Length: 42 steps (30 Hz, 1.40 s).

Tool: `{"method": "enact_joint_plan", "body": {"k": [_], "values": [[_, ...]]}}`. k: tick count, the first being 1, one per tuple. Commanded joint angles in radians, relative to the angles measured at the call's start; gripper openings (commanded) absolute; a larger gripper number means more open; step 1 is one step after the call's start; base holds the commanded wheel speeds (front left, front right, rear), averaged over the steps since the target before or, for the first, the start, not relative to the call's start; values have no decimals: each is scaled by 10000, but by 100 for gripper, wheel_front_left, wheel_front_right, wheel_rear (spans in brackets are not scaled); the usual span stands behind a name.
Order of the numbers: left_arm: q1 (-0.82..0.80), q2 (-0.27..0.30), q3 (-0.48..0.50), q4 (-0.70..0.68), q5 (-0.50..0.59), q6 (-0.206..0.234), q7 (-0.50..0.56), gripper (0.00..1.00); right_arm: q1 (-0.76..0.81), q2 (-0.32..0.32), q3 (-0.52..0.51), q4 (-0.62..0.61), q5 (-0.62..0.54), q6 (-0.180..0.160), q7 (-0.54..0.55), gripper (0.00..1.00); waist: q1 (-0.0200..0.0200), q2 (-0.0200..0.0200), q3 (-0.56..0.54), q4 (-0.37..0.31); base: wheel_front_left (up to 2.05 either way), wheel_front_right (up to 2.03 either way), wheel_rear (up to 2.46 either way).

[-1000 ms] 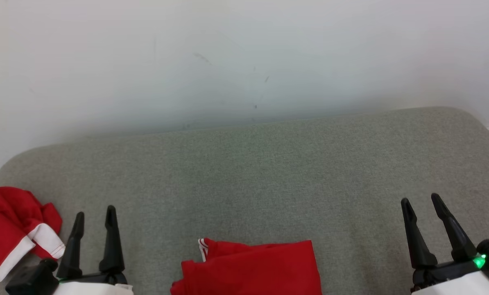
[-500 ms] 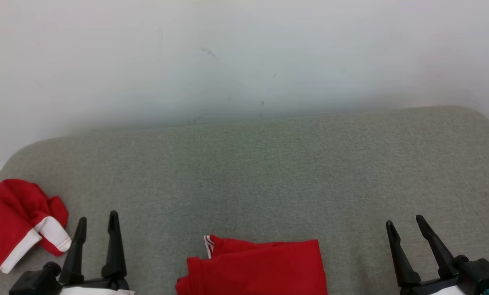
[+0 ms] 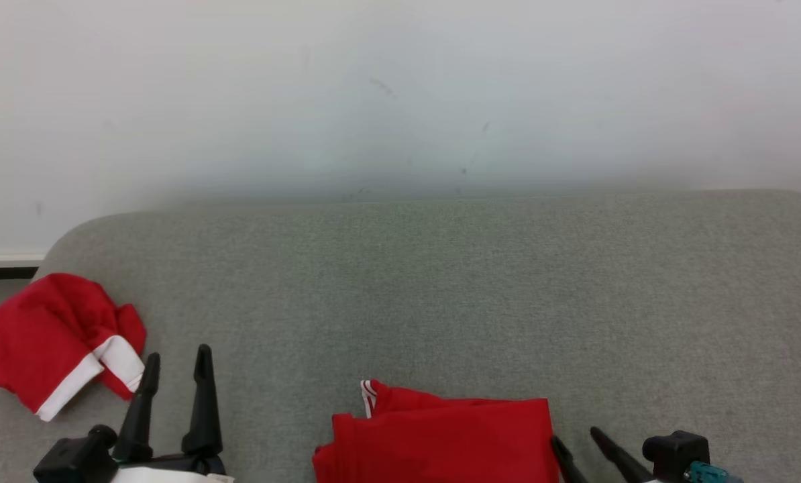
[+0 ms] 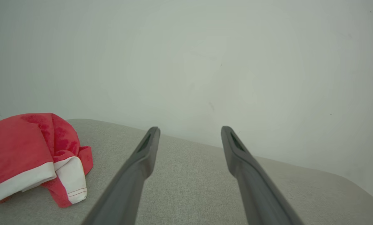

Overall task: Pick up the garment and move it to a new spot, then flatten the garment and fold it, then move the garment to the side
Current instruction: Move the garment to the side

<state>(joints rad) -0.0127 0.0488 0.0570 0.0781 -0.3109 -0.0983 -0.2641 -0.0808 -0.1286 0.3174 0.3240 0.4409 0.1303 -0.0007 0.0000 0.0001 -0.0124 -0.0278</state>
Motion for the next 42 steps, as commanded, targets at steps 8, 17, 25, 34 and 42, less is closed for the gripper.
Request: {"method": "enact_joint_plan", "body": {"k": [8, 17, 25, 34, 42], "values": [[-62, 35, -156, 85, 111, -80, 0, 100, -322, 32, 656, 778, 1548, 3, 2243, 100, 0, -1, 66, 734, 0, 0, 0], [-47, 35, -153, 74, 174, -147, 0, 100, -624, 444, -216, 1968, 1572, -11, 3636, 100, 0, -1, 232, 1233, 0, 0, 0], [-138, 35, -102, 100, 208, -169, 0, 100, -707, 759, -394, 2396, 1661, -17, 4425, 29, 0, -1, 399, 1452, 0, 0, 0], [-47, 35, -59, 151, 154, -160, 2, 100, -1011, 760, -502, 1650, 1560, -8, 4197, 0, 0, -1, 189, 1417, 0, 0, 0], [71, 35, -223, 80, 55, -100, 0, 100, -1130, 596, -814, 569, 1289, -8, 4333, 0, 0, -1, 49, 1122, 0, 0, 0]]}}
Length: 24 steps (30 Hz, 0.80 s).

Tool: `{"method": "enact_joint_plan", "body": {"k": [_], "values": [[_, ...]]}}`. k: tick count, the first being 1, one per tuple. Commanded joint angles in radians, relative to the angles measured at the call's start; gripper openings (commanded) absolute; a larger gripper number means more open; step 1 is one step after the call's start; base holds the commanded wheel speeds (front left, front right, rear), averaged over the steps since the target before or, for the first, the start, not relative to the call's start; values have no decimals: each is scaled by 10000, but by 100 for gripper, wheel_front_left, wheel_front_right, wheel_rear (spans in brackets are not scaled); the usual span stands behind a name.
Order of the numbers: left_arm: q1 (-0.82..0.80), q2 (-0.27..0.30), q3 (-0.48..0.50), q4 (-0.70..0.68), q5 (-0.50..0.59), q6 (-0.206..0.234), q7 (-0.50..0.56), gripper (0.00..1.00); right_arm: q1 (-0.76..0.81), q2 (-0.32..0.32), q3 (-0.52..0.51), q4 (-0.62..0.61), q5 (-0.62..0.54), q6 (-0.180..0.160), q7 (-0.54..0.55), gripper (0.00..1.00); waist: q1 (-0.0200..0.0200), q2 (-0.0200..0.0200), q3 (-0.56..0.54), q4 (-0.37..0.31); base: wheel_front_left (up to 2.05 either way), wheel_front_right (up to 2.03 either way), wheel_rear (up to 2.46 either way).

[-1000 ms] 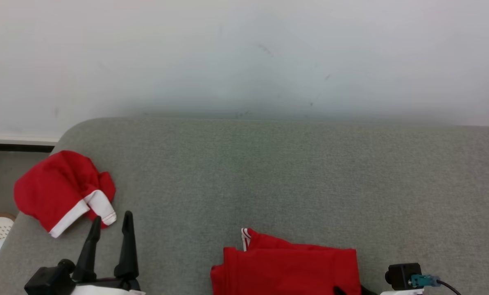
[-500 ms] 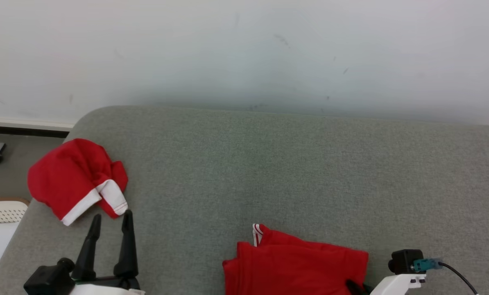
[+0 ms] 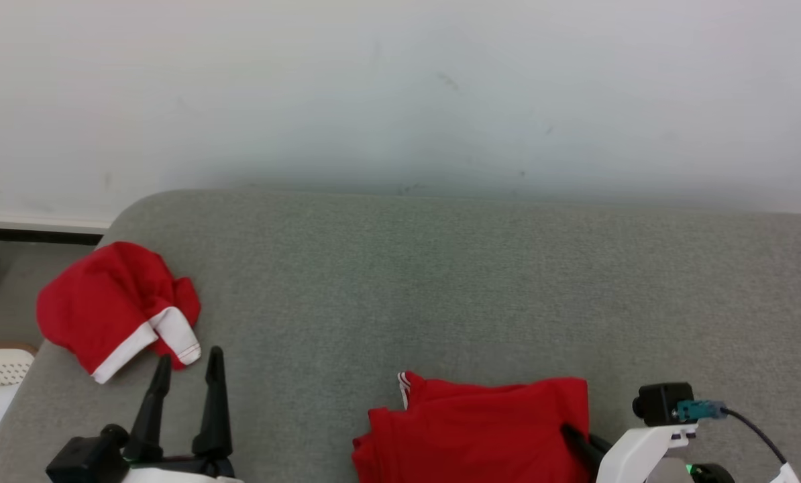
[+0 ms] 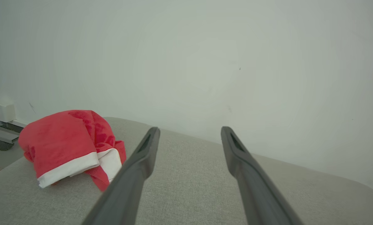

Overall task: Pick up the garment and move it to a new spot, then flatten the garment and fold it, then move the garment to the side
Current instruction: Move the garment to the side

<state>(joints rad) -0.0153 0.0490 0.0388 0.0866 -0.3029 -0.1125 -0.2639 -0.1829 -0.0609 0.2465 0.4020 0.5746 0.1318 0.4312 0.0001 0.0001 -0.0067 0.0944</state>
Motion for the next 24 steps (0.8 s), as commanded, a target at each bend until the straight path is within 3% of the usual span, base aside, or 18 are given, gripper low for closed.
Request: {"method": "enact_joint_plan", "body": {"k": [1, 10, 24], "values": [[75, 33, -99, -32, -21, 48, -1, 100, -133, -101, -140, -385, -57, -23, 61, 0, -1, -1, -8, -164, 0, 0, 0], [-103, 33, -818, -371, -55, 31, -1, 100, -272, -400, -584, -1233, -326, -23, 527, 0, -1, -1, 20, -1041, 0, 0, 0], [-506, 33, -1682, -431, -106, 82, 0, 100, -255, -429, -1186, -1859, -571, -23, 765, 0, -1, -1, 304, -3930, 0, 0, 0]]}}
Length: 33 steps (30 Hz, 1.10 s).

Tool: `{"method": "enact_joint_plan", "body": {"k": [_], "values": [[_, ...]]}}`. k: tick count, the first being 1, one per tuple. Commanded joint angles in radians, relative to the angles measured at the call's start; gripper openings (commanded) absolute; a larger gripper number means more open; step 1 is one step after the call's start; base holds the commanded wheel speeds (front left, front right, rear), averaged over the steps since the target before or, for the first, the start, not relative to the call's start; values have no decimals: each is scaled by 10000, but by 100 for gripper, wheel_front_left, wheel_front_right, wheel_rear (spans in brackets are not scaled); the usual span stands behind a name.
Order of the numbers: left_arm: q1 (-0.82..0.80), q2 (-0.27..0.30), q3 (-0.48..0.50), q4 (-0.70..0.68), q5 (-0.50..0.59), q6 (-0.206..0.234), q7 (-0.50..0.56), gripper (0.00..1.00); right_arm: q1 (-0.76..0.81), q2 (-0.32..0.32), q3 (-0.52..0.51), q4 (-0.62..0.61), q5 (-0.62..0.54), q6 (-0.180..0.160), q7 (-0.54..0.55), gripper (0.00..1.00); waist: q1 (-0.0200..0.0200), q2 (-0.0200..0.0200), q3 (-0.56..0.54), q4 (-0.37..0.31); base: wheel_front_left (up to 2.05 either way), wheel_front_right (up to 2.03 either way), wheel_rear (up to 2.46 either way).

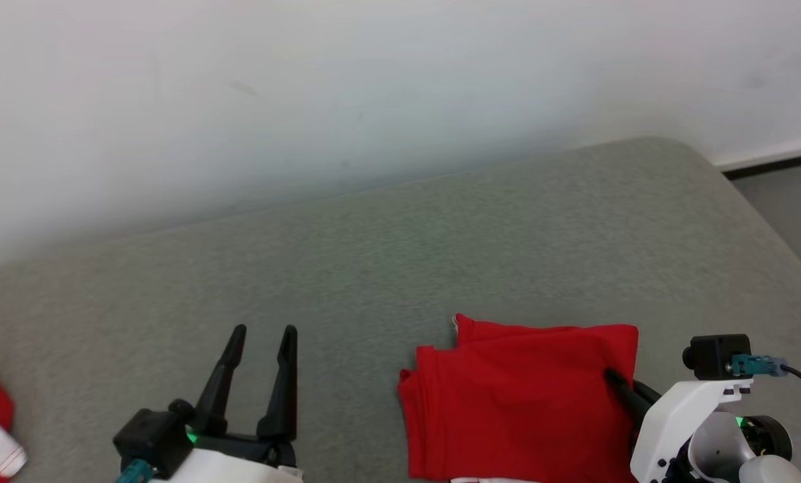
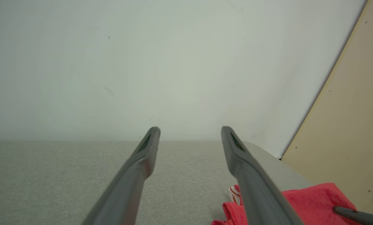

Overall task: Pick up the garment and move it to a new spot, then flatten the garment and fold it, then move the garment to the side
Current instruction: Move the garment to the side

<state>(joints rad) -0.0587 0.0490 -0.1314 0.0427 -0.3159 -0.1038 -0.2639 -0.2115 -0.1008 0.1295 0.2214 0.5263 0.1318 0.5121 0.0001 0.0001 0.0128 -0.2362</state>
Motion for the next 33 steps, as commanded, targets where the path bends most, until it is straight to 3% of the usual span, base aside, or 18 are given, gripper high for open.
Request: {"method": "enact_joint_plan", "body": {"k": [1, 9, 18, 33], "values": [[-99, 33, -39, 24, 44, -15, 0, 100, 62, -21, -35, -74, -77, -23, -52, 0, -1, -1, 126, -785, 0, 0, 0], [-335, 37, -423, 133, 126, -72, 0, 100, 109, 43, -238, -124, 24, -23, -472, 0, -1, -1, 373, -1413, 0, 0, 0], [-902, 72, -692, 173, 547, -180, -1, 100, -1256, -408, -165, 410, 271, -24, -955, 0, -1, -1, 1573, -1075, 0, 0, 0], [-2388, 828, -1189, 106, 756, -267, -1, 100, -6009, -2880, 167, 3642, 1166, -24, -2470, 0, -1, -1, 4359, 41, 0, 0, 0]]}}
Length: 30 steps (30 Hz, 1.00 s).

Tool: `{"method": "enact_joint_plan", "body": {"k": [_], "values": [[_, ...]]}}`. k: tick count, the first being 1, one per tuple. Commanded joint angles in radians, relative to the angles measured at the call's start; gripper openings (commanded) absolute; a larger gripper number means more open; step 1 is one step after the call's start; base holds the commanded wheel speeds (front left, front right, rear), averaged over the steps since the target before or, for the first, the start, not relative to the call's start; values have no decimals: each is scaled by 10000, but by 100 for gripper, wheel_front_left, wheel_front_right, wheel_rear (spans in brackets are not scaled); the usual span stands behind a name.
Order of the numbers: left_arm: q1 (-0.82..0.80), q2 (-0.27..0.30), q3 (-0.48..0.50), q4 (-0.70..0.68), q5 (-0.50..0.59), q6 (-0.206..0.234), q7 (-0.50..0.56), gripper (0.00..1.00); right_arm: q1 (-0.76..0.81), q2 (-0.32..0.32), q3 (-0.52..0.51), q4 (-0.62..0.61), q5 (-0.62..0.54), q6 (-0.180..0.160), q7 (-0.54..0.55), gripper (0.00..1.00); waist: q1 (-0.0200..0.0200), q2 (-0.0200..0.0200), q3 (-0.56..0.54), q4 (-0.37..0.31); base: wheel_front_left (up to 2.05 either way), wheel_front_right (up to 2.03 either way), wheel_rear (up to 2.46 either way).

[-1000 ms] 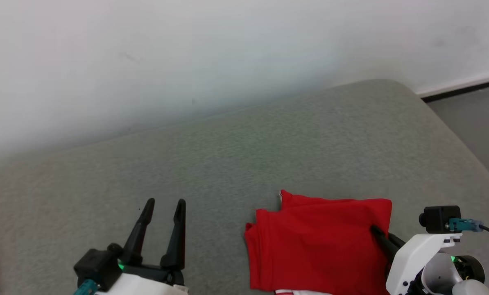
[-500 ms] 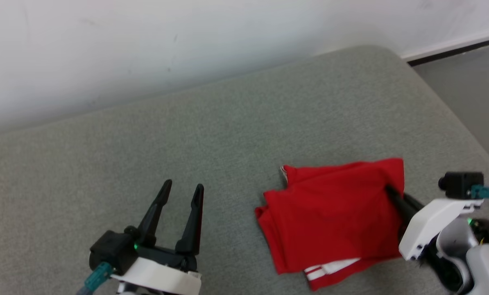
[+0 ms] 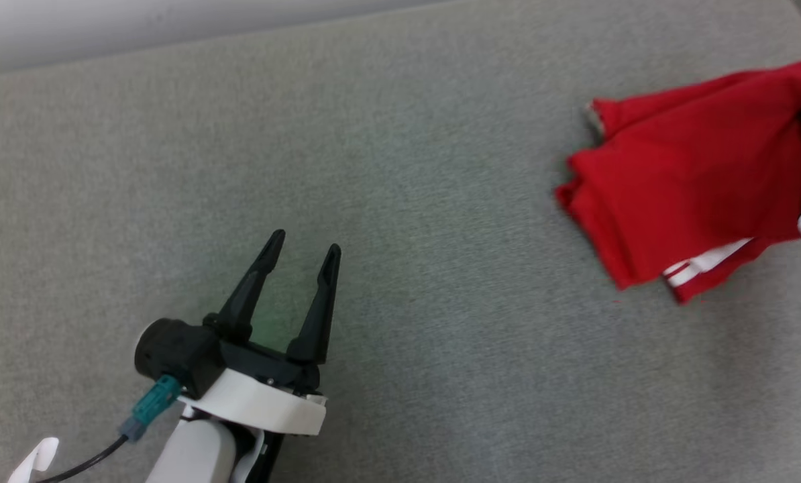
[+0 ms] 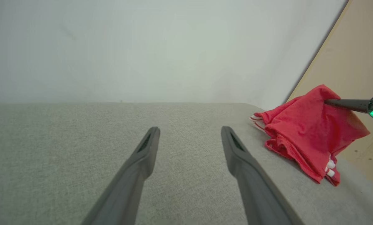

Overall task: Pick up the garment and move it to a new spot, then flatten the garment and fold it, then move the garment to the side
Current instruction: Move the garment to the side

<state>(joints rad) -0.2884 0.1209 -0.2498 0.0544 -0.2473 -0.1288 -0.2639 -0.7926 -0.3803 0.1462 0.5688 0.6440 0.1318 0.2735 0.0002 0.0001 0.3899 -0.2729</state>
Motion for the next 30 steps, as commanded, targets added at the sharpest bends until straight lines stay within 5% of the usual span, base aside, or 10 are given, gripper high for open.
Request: {"method": "enact_joint_plan", "body": {"k": [1, 10, 17, 18, 19, 20, 30], "values": [[-157, 133, -33, -7, 58, -17, -1, 100, -439, -232, -27, 432, -50, -24, -134, 0, -2, -1, 717, 470, 0, 0, 0], [-444, 400, -123, -91, 41, -5, 0, 100, -2327, -1288, -867, 3052, -542, -24, -769, 0, -2, -1, 1430, 806, 0, 0, 0], [-565, 477, -97, -90, 19, -5, 8, 100, -3315, -1477, -1265, 4741, -1404, -24, -1236, 0, -2, -1, 1708, 914, 0, 0, 0], [-576, 469, -92, -74, 11, -5, 11, 100, -3411, -1452, -1302, 4978, -1466, -24, -1260, 35, -2, -1, 1703, 933, 0, 0, 0], [-590, 452, -73, -63, -4, -5, 11, 100, -3497, -1416, -1301, 5152, -1581, -24, -1342, 91, -2, -1, 1678, 952, 0, 0, 0], [-590, 431, -51, -61, -21, -5, 11, 100, -3562, -1407, -1301, 5329, -1715, -24, -1447, 100, -2, -1, 1628, 969, 0, 0, 0], [-277, 72, 208, 46, -157, -7, 1, 100, -3646, -1204, -701, 6072, -2941, -24, -2457, 100, -2, -1, 355, 1116, 0, 0, 0]]}}
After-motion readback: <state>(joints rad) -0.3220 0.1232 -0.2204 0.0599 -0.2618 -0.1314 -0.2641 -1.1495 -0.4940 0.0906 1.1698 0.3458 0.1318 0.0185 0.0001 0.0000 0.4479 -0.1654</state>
